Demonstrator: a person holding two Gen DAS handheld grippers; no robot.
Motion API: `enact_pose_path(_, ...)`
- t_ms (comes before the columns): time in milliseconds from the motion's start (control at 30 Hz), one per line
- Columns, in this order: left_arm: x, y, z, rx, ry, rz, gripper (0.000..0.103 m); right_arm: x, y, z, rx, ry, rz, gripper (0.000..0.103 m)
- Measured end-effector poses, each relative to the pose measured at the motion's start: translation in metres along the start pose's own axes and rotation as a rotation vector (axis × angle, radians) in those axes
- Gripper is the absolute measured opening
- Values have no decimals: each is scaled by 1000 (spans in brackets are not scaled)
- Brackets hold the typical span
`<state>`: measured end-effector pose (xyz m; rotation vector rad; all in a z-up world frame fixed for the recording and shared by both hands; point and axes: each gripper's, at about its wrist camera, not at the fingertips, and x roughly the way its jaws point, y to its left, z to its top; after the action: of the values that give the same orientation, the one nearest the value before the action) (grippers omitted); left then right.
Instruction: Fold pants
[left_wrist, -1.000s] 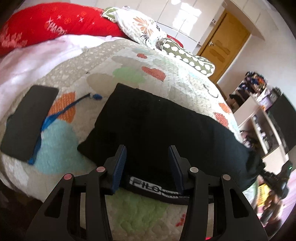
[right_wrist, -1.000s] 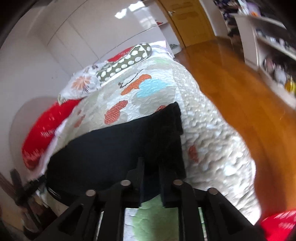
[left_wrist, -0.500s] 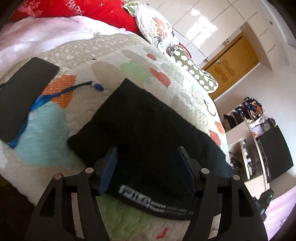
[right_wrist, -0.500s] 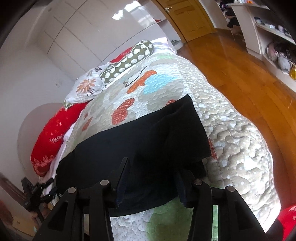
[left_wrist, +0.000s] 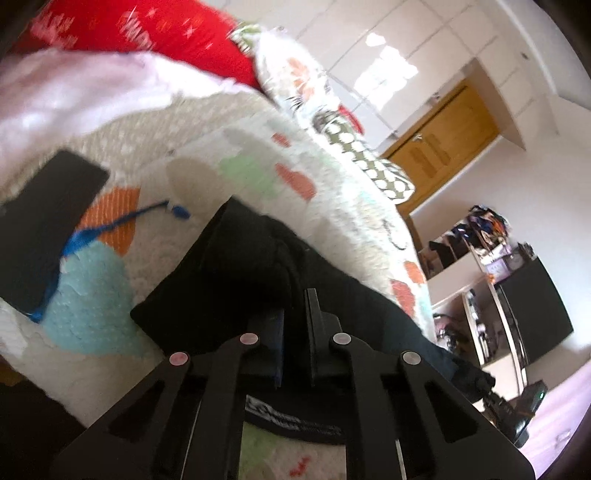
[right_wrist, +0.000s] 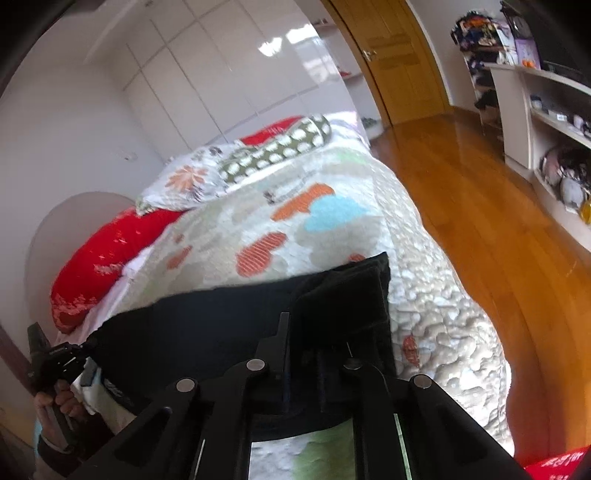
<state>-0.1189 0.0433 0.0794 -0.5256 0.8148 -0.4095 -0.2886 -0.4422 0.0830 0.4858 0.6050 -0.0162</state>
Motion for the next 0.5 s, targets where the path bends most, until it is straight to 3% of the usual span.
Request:
enact_pose_path(100, -15, 3, -8, 26, -4, 0, 8, -11, 5, -5, -42, 11, -6, 10)
enact_pose_path(200, -5, 15, -19, 41, 25, 63, 8, 4, -10, -17, -16, 78, -16, 10)
enact_pose_path(267, 13, 29, -28, 12, 66, 109, 8, 23, -23, -27, 4, 138, -75, 11)
enact_pose_path(367, 21, 37, -35, 8, 84, 137, 12, 27, -39, -35, 76, 145, -55, 17)
enact_pose_path(400, 17, 36, -36, 22, 75, 143, 15, 22, -41, -34, 79, 146, -64, 24)
enact_pose_path(500, 1, 29, -30, 81, 37, 194, 21, 4, -44, -26, 45, 137, -156, 38)
